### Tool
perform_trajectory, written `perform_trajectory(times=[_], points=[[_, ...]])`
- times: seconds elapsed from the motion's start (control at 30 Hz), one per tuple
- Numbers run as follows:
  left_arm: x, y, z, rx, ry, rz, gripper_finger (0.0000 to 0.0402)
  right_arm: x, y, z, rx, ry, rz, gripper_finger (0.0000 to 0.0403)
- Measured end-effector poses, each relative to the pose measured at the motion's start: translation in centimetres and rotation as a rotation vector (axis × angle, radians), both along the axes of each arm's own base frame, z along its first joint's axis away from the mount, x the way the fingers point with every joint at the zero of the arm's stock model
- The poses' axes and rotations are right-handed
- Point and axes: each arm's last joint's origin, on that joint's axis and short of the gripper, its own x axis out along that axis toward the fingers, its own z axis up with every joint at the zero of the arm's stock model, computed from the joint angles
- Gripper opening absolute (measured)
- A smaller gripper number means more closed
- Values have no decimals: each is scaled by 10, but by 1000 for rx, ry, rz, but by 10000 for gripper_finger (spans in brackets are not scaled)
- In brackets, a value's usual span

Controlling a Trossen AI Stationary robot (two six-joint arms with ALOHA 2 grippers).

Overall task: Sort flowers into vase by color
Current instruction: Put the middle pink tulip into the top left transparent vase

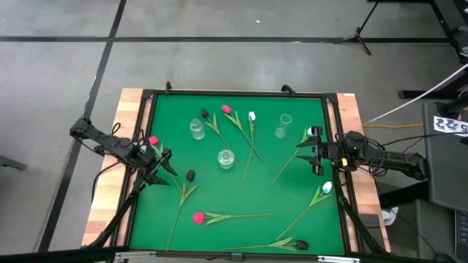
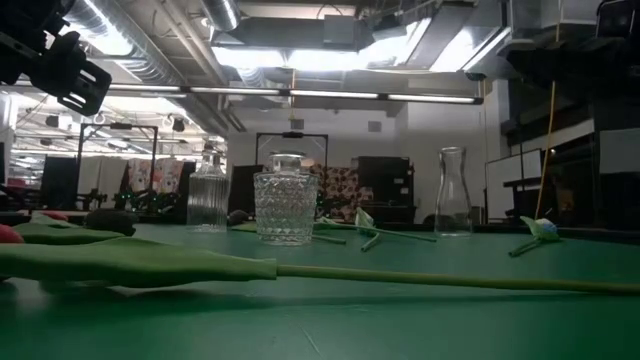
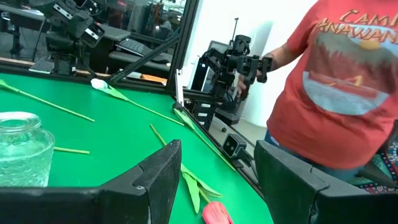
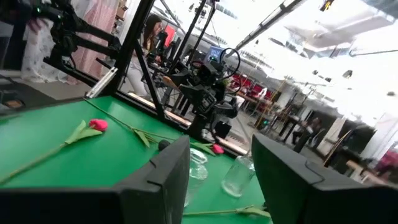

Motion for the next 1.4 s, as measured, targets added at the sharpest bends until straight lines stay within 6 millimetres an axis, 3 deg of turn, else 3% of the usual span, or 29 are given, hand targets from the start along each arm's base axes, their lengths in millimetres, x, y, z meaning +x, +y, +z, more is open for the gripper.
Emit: perform_trajectory(times=[0.2,0.4,0.53,0.7,0.97,1.1,1.2,1.27,1.4], points=[[1,1,0,48,-29,57,200,-2,1,12,187,-22,45,174],[-1,8,27,-138,-249,228,200,-3,-4,17,333,-64,-80,174],[-8,12,46,-315,-403,223,200,-3,-6,19,484,-84,-134,174],[-13,15,54,-319,-510,278,200,-4,-11,20,699,-144,-235,174],[-14,15,55,-553,-442,199,200,-5,-12,21,713,-155,-253,174],[-15,19,57,-556,-473,316,200,-5,-12,21,713,-155,-253,174],[-19,26,62,-670,-519,453,200,-5,-12,21,713,-154,-254,174],[-20,30,66,-790,-495,547,200,-5,-12,20,713,-151,-254,174],[-19,29,90,-734,-363,552,200,-5,-12,21,713,-151,-254,174]])
